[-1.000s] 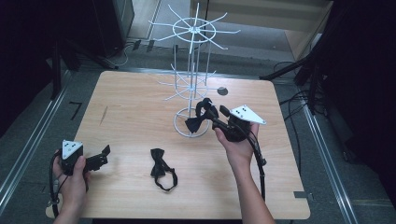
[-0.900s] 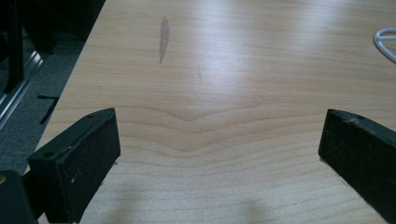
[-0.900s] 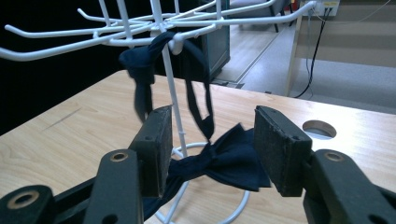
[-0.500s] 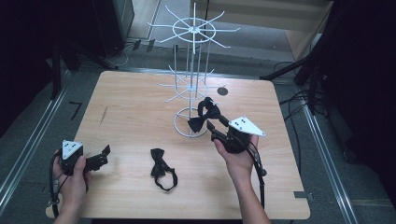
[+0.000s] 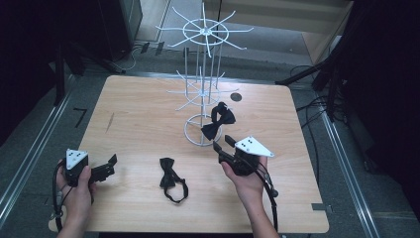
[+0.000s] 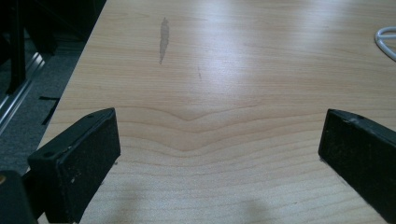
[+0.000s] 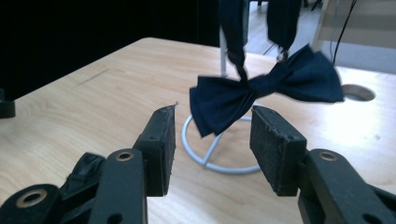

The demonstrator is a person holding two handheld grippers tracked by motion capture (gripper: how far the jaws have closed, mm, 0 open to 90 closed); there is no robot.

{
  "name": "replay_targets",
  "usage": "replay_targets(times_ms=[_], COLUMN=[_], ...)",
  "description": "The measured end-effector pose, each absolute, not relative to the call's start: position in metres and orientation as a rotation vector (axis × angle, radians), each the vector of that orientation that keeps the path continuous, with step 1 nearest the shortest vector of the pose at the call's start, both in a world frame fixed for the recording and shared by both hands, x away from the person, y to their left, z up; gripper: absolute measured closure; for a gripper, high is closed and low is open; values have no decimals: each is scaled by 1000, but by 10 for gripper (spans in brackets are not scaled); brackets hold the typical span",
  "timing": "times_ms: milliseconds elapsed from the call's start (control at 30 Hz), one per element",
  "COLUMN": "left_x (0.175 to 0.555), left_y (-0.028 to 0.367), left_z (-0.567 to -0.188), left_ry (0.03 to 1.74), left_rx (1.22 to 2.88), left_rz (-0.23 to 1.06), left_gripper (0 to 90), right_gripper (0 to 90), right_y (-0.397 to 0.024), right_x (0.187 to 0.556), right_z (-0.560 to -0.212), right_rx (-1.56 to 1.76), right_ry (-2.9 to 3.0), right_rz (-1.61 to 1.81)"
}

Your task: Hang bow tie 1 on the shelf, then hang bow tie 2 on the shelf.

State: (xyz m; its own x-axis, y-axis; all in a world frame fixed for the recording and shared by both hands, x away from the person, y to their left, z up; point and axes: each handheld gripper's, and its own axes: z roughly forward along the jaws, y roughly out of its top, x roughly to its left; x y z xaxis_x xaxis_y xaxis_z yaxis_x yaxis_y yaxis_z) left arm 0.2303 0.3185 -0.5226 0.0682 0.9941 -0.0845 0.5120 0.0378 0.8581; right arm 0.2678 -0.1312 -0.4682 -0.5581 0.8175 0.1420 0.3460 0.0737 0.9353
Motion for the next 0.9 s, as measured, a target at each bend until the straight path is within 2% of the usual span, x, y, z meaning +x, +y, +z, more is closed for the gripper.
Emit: replay_targets(times_ms=[900], left_x=[231], left_y=[319], left_z=[-523], left_ry=[1551], left_rx=[1568], left_rz=[788], left_gripper=[0], right_gripper=[519], right_y=[-103], right_x=[249], right_z=[-503], right_rx=[1140], right_ry=[2076], right_rz=[1478])
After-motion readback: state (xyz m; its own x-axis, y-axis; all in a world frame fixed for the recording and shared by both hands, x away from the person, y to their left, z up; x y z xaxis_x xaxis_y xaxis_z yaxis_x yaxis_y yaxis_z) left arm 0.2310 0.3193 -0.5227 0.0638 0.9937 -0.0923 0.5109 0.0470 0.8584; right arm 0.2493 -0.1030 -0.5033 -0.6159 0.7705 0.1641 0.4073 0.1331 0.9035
